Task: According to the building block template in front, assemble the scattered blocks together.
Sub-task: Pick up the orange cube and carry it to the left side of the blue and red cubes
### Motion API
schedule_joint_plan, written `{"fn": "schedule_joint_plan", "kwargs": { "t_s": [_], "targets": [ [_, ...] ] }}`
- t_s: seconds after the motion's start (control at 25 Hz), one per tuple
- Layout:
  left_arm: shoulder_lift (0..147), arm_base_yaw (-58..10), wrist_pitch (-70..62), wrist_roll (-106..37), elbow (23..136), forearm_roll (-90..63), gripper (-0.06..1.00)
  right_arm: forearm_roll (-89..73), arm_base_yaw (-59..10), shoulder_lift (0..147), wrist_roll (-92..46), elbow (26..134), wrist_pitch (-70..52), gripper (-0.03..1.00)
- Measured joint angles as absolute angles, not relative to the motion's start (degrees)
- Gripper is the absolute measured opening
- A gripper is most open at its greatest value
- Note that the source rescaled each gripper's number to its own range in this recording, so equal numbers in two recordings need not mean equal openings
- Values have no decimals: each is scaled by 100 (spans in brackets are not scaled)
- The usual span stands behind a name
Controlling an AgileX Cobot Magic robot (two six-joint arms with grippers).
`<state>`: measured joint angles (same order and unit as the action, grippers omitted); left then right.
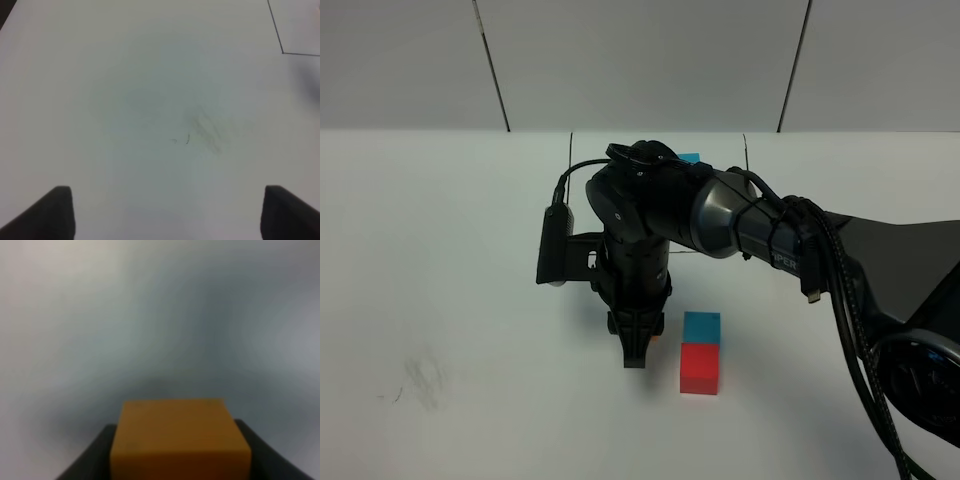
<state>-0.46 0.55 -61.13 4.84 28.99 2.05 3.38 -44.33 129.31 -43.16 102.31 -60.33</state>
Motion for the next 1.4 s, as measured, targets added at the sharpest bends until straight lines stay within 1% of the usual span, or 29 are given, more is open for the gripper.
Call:
{"fn": "schedule_joint_plan", "kwargs": {
  "t_s": [0.28,0.56,0.88,1.2,1.4],
  "targets": [
    [-46,55,-6113,484,2899,205,66,308,-4433,12925,-4415,10124,-5646,22],
    [-46,55,-6113,484,2899,205,66,0,-4433,12925,-4790,10036,-5553,22],
    [-46,55,-6113,484,2899,205,66,31,-4427,12925,-4525,9782,-5418,22],
    [-46,55,-6113,484,2899,205,66,49,-4427,12540,-4543,9047,-4881,22],
    [-46,55,-6113,484,2899,205,66,50,-4419,12506,-4650,8960,-4805,22]
  ]
}}
